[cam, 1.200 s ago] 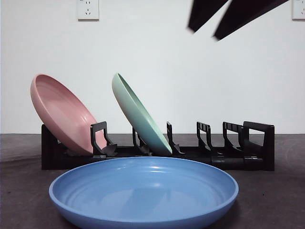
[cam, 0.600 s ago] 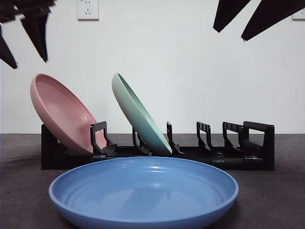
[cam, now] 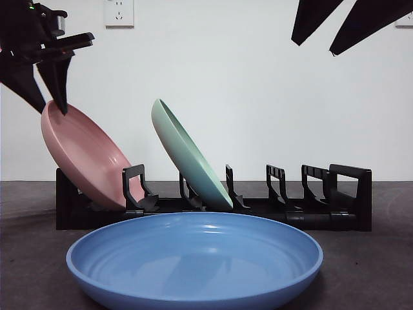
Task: Place the plate
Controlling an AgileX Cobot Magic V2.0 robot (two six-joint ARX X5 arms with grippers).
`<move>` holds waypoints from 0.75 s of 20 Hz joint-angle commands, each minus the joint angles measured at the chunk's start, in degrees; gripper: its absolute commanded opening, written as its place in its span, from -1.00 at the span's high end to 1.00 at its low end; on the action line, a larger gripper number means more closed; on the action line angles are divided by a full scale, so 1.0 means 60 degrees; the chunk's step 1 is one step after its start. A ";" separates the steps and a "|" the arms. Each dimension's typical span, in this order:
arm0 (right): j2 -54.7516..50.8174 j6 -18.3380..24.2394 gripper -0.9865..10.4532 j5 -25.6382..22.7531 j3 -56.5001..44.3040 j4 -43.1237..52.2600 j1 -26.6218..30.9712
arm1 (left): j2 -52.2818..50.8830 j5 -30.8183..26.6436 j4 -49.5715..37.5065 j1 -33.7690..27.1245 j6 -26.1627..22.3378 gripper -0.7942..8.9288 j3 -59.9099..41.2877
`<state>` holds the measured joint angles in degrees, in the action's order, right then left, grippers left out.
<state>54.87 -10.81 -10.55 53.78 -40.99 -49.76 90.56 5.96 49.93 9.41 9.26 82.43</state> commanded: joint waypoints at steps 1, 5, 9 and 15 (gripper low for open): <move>0.0069 -0.0127 0.29 -0.0033 0.0040 0.0040 -0.0076 | 0.0120 -0.0033 -0.0040 0.0025 0.0040 0.80 0.0251; 0.0069 -0.0127 0.29 -0.0033 0.0040 0.0025 -0.0076 | 0.0117 -0.0033 0.0102 0.0025 0.0033 0.80 0.0390; 0.0069 -0.0127 0.29 -0.0033 0.0040 -0.0149 -0.0076 | 0.0117 -0.0412 0.0732 0.0022 -0.0080 0.80 0.1035; 0.0066 -0.0127 0.29 -0.0036 0.0040 -0.0357 -0.0073 | 0.0084 -0.1836 0.2630 -0.0062 -0.0616 0.80 0.2441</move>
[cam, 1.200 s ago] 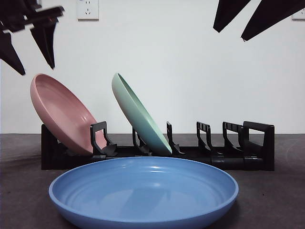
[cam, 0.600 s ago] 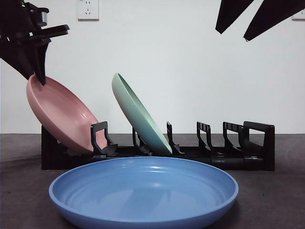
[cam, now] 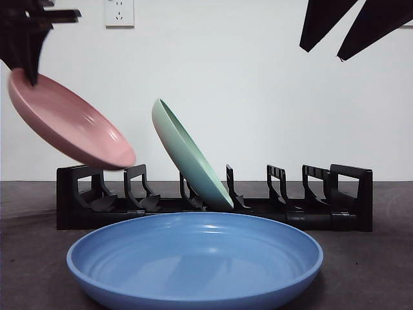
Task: Place the plate
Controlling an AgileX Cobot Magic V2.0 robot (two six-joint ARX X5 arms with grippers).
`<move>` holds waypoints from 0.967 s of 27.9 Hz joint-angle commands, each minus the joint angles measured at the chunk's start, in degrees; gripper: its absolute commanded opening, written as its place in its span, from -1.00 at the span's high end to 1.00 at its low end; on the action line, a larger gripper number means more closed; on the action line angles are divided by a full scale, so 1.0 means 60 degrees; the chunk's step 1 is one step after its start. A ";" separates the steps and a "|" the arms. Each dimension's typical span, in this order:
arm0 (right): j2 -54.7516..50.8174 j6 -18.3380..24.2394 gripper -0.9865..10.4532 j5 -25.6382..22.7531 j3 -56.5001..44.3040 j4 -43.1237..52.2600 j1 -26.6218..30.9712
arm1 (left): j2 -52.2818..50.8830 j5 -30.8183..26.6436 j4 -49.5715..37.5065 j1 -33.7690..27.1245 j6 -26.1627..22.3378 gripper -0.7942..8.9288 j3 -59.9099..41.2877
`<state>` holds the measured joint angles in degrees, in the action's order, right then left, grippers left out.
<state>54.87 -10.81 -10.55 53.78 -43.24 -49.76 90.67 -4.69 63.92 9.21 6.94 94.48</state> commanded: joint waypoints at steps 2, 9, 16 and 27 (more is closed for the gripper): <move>0.0058 -0.0127 0.29 -0.0036 0.0040 0.0018 -0.0073 | -0.0146 -0.0062 0.0845 -0.0098 -0.0328 0.80 0.0484; 0.0000 -0.0120 0.29 -0.0321 0.0040 0.0062 -0.0047 | -0.1330 -0.0047 0.1555 -0.0091 -0.0401 0.80 0.0412; -0.0004 -0.0124 0.29 -0.0535 0.0040 0.0138 -0.0047 | -0.3096 0.0025 0.1625 -0.0087 -0.0251 0.80 -0.1020; -0.0007 -0.0124 0.29 -0.0539 0.0040 0.0280 -0.0047 | -0.6849 0.1541 0.0703 -0.0084 0.1257 0.80 -0.5515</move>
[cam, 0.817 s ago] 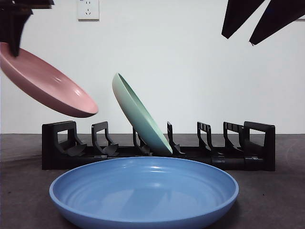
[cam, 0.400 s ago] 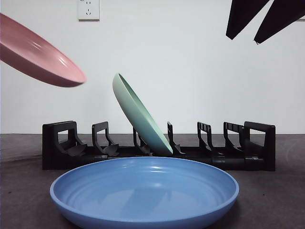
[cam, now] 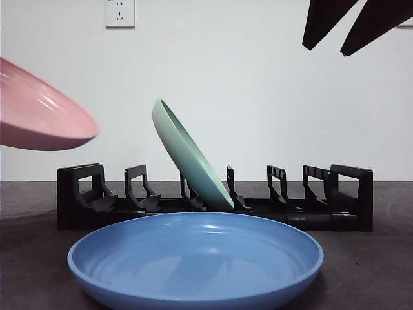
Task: Place the plate
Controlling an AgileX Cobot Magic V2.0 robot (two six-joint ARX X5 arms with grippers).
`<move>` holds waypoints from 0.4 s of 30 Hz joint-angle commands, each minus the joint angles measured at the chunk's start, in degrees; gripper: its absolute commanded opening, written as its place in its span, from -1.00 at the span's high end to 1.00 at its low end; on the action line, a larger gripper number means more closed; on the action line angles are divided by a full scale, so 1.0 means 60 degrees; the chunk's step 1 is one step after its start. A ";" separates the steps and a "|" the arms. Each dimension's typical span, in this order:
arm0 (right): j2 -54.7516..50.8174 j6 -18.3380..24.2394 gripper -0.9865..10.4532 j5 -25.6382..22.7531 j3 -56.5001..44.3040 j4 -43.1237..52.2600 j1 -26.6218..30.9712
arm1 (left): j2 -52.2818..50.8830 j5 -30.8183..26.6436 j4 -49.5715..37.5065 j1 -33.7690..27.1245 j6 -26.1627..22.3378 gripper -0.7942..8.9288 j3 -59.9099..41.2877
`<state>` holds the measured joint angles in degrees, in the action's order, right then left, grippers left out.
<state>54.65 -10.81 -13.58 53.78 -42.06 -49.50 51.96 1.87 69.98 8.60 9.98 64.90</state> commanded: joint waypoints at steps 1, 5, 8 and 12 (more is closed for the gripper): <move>0.0029 -0.0124 0.29 -0.0029 0.0040 0.0084 -0.0091 | -0.0659 0.0721 -0.0404 0.0025 0.0976 0.80 -0.0984; -0.0011 -0.0124 0.29 -0.0033 0.0040 0.0080 -0.0091 | -0.1242 0.1519 -0.0907 0.0215 0.1814 0.80 -0.2313; -0.0098 -0.0124 0.29 -0.0033 0.0040 0.0157 -0.0091 | -0.1351 0.1887 -0.1650 0.0605 0.2473 0.80 -0.3177; -0.0310 -0.0124 0.29 -0.0033 0.0040 0.0357 -0.0091 | -0.1239 0.1920 -0.2794 0.1446 0.3366 0.80 -0.4065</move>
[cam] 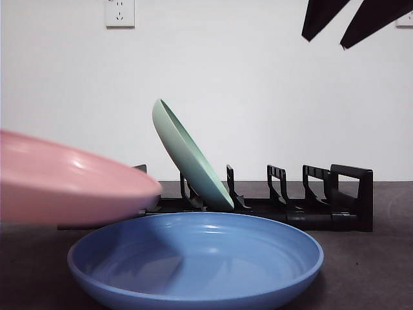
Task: Place the plate
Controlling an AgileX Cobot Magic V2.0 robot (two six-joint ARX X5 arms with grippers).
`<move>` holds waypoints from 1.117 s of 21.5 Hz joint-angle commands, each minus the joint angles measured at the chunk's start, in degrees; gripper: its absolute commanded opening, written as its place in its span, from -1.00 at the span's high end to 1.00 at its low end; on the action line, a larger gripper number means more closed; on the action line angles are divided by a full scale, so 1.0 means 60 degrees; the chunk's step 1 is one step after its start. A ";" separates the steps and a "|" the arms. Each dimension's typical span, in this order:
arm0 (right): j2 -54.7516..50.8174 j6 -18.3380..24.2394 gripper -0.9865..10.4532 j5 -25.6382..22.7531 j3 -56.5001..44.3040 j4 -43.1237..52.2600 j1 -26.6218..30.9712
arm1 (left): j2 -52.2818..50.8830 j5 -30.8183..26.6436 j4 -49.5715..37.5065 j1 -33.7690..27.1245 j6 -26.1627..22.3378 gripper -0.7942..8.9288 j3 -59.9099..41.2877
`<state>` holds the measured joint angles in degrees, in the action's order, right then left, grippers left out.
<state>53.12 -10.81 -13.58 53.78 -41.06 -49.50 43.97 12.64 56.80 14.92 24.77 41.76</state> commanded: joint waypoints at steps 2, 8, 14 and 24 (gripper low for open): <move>-0.0182 -0.0124 0.29 -0.0058 0.0040 0.0273 -0.0091 | 0.0237 0.0124 -0.1140 0.0849 0.1322 0.80 -0.0503; -0.0484 -0.0124 0.29 -0.0069 0.0040 0.0321 -0.0091 | 0.0998 -0.0080 -0.2437 0.2106 0.2146 0.80 -0.0776; -0.0634 -0.0127 0.29 -0.0066 0.0040 0.0291 -0.0091 | 0.2543 -0.0310 -0.4044 0.3224 0.2747 0.80 -0.0776; -0.0641 -0.0127 0.29 -0.0066 0.0040 0.0266 -0.0091 | 0.4867 -0.0470 -0.5974 0.3971 0.2878 0.78 -0.0772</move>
<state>49.08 -10.81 -13.72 53.78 -39.75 -49.50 72.44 9.50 21.45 38.02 42.02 36.77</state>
